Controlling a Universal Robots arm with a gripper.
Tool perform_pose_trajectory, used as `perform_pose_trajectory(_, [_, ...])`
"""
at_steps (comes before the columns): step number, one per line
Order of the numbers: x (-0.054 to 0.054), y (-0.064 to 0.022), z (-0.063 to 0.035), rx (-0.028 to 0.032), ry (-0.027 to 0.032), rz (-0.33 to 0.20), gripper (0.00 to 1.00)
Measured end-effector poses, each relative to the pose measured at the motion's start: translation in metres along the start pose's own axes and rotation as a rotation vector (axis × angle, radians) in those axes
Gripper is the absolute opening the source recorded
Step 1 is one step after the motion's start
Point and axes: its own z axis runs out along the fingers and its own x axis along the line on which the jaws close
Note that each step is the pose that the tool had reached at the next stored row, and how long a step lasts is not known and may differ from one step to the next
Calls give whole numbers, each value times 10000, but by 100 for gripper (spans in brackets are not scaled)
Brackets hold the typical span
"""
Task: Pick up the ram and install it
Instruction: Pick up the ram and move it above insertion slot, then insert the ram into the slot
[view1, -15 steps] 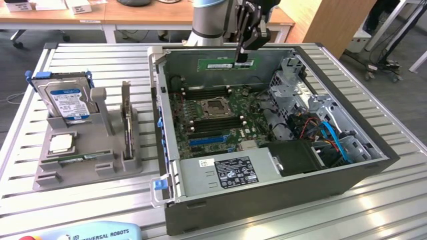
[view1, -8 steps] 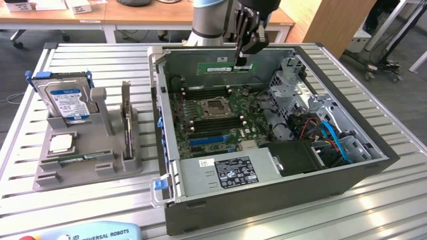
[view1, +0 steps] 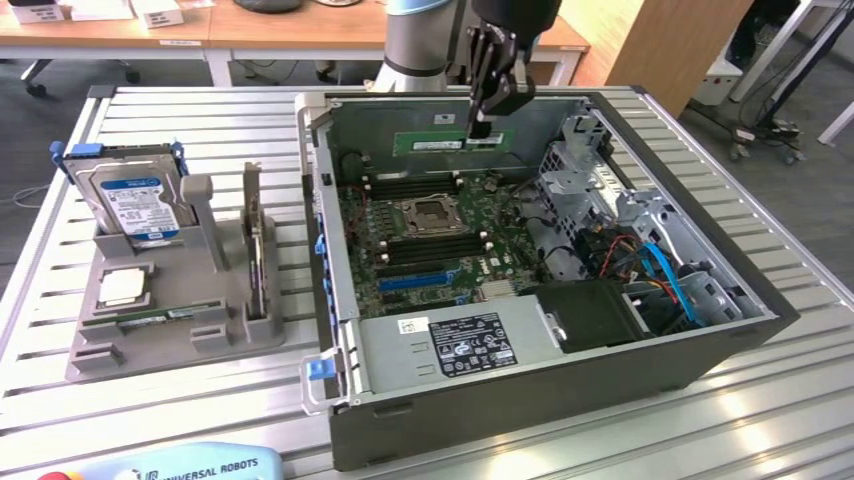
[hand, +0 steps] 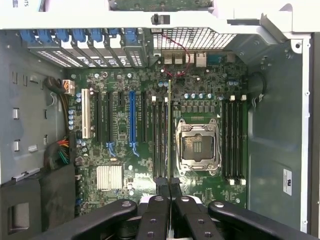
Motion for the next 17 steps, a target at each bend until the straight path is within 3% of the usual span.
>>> perform_pose_trajectory(10, [0, 0, 7, 1, -2, 0, 12])
perform_pose_trajectory(17, [0, -2, 68, 1, -3, 0, 12])
